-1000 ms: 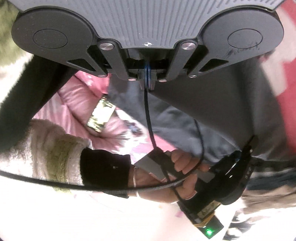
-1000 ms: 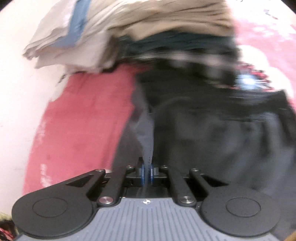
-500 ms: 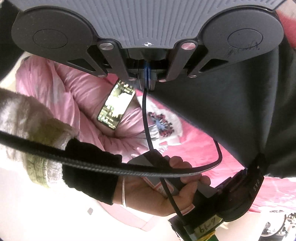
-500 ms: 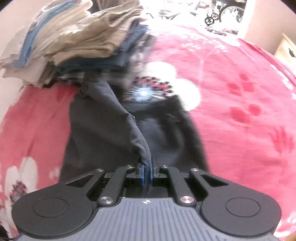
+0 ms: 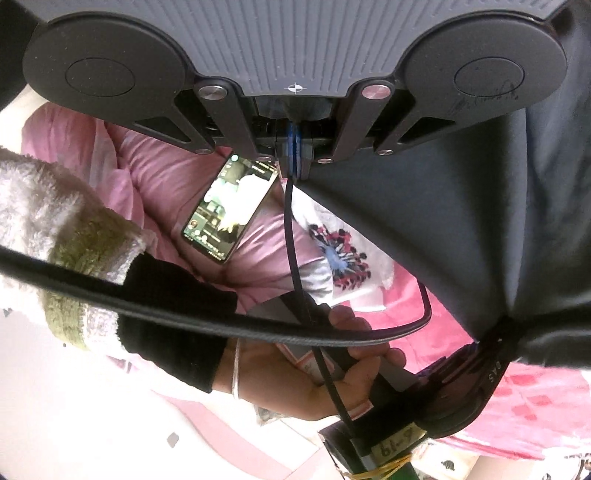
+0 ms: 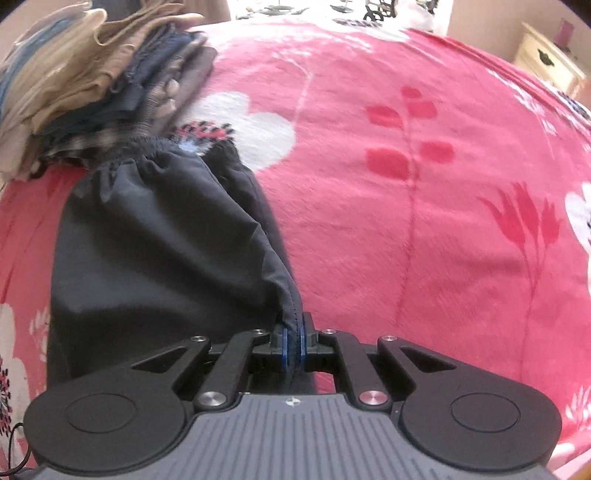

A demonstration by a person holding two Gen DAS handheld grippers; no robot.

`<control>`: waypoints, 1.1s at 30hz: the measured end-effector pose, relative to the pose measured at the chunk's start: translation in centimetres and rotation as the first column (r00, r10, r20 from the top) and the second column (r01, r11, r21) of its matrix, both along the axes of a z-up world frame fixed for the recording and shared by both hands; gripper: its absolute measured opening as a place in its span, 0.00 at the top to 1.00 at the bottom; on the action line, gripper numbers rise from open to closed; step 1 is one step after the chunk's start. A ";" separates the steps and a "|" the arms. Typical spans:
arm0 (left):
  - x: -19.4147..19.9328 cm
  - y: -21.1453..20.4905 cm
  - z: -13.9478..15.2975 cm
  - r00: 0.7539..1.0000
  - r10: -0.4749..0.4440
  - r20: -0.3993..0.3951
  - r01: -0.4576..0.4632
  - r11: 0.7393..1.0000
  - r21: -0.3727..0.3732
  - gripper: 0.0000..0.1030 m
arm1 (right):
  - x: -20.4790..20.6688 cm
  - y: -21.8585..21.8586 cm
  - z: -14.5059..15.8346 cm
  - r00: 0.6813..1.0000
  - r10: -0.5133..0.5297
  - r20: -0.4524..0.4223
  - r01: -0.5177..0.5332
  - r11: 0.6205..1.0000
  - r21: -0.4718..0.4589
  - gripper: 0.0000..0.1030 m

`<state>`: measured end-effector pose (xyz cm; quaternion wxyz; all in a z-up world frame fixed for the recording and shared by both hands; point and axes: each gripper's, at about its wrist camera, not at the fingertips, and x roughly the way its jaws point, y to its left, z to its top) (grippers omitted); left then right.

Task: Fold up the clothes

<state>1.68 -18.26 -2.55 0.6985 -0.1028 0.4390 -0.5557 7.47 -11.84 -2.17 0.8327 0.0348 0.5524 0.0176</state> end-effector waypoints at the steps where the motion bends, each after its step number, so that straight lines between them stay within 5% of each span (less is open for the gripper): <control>1: 0.0 -0.2 -0.2 1.000 -0.003 -0.005 0.003 1.000 0.002 1.00 | -0.2 -0.1 -0.2 1.000 -0.001 -0.001 0.001 1.000 -0.006 0.93; 4: -0.2 -0.9 -0.5 1.000 -0.011 0.012 0.011 1.000 0.018 1.00 | -0.4 -0.1 -0.9 1.000 -0.012 0.000 0.012 0.999 -0.040 0.88; 6: -0.3 -1.6 -0.8 1.000 -0.011 0.026 0.010 0.999 0.043 0.99 | -0.7 -0.2 -1.1 0.999 -0.037 0.015 0.038 0.997 -0.066 0.67; 8: -0.3 -1.9 -1.2 1.000 -0.011 0.009 0.011 0.997 0.074 0.90 | -1.5 -0.7 -0.4 0.996 -0.070 0.053 0.073 0.996 -0.050 0.65; 10: -0.4 -1.6 -1.2 1.000 -0.002 0.003 0.002 0.997 0.083 0.69 | -3.1 -1.5 1.3 0.988 -0.110 0.110 0.111 0.994 -0.002 0.65; 15: -1.4 -0.2 0.0 1.000 0.017 0.025 -0.019 0.997 0.072 0.46 | -10.2 -3.1 7.9 0.925 -0.190 0.330 0.166 0.981 0.100 0.63; 19: -2.3 0.5 1.0 0.999 0.017 0.032 -0.019 0.998 0.064 0.39 | -15.2 -2.2 10.1 0.889 -0.165 0.427 0.106 0.982 0.158 0.60; 23: -4.0 0.8 0.8 0.999 -0.009 0.048 0.003 0.992 0.123 0.39 | -16.3 2.0 6.6 0.895 -0.094 0.435 0.032 0.988 0.149 0.59; 28: -6.1 0.2 -1.4 0.999 -0.032 0.028 0.023 0.957 0.289 0.39 | -15.4 6.9 0.7 0.875 -0.009 0.484 -0.034 0.996 0.080 0.57; 31: -6.5 0.7 -2.7 1.000 -0.016 -0.006 0.017 0.943 0.331 0.39 | -15.2 8.7 -2.5 0.858 0.020 0.512 -0.037 0.999 0.022 0.33; 33: -6.5 1.0 -3.0 1.000 -0.005 -0.002 0.005 0.936 0.353 0.39 | -15.2 9.6 -5.2 0.881 0.022 0.472 -0.011 1.000 -0.027 0.00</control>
